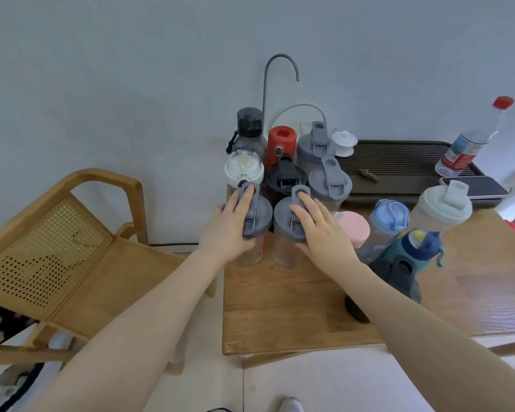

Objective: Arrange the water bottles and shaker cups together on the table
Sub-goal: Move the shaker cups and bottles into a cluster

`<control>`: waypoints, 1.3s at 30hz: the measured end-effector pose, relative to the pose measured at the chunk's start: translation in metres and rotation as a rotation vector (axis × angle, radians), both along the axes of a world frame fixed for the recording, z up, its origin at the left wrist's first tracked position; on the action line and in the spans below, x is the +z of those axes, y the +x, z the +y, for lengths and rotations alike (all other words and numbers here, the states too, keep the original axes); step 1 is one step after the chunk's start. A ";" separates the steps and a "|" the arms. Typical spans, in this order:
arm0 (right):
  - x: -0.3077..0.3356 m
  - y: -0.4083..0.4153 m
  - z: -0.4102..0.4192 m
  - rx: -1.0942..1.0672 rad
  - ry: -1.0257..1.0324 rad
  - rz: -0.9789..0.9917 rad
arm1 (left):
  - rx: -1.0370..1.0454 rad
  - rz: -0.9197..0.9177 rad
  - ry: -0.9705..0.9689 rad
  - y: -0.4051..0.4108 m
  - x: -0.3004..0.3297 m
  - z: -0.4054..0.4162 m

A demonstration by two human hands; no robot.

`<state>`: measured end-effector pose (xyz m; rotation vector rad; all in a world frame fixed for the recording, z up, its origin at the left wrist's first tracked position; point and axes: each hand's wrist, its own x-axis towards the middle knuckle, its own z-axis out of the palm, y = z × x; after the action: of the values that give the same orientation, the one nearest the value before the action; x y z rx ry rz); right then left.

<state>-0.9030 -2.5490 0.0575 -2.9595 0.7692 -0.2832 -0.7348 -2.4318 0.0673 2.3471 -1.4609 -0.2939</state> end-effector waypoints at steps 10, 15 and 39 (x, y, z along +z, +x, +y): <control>0.005 -0.012 0.015 -0.139 0.007 -0.172 | -0.027 -0.106 -0.076 -0.014 0.003 0.004; 0.022 -0.076 -0.005 -0.466 0.084 -0.282 | -0.240 -0.156 -0.263 -0.046 0.017 -0.008; 0.012 -0.083 -0.166 -0.122 0.263 0.128 | -0.198 -0.295 0.304 -0.158 0.015 -0.124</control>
<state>-0.9857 -2.7149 0.0690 -2.7084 0.9245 0.0025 -0.8931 -2.5559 0.0823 2.5711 -1.9130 -0.2423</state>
